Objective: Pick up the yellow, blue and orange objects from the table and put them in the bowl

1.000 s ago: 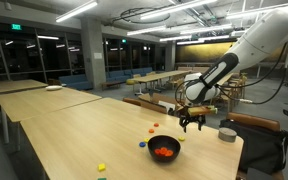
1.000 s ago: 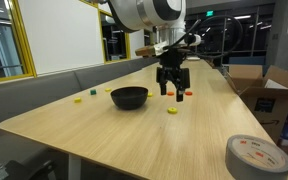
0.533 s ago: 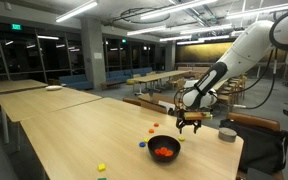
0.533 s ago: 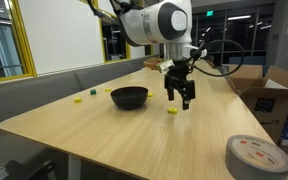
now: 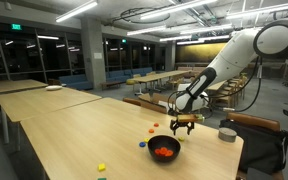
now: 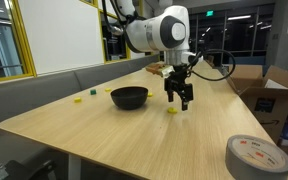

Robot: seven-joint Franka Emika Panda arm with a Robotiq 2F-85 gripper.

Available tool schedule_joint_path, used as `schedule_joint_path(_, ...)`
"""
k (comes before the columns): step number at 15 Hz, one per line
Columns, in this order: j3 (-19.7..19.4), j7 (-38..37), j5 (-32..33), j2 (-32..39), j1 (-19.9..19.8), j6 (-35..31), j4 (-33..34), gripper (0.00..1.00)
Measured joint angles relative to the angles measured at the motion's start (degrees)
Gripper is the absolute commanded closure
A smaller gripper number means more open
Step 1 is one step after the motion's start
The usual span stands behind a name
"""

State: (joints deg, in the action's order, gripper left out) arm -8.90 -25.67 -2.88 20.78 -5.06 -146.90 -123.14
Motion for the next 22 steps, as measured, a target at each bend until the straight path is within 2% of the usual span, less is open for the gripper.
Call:
schedule_joint_path(19,2.2,0.8,-3.0,2.0,1.0,0.0,0.8,0.00)
schedule_joint_path(20,2.2,0.8,-3.0,2.0,1.0,0.0,0.8,0.25)
schedule_joint_path(21,2.2,0.9,-3.0,2.0,1.0,0.0,0.7,0.26)
schedule_joint_path(22,2.2,1.0,-3.0,2.0,1.0,0.0,0.7,0.34)
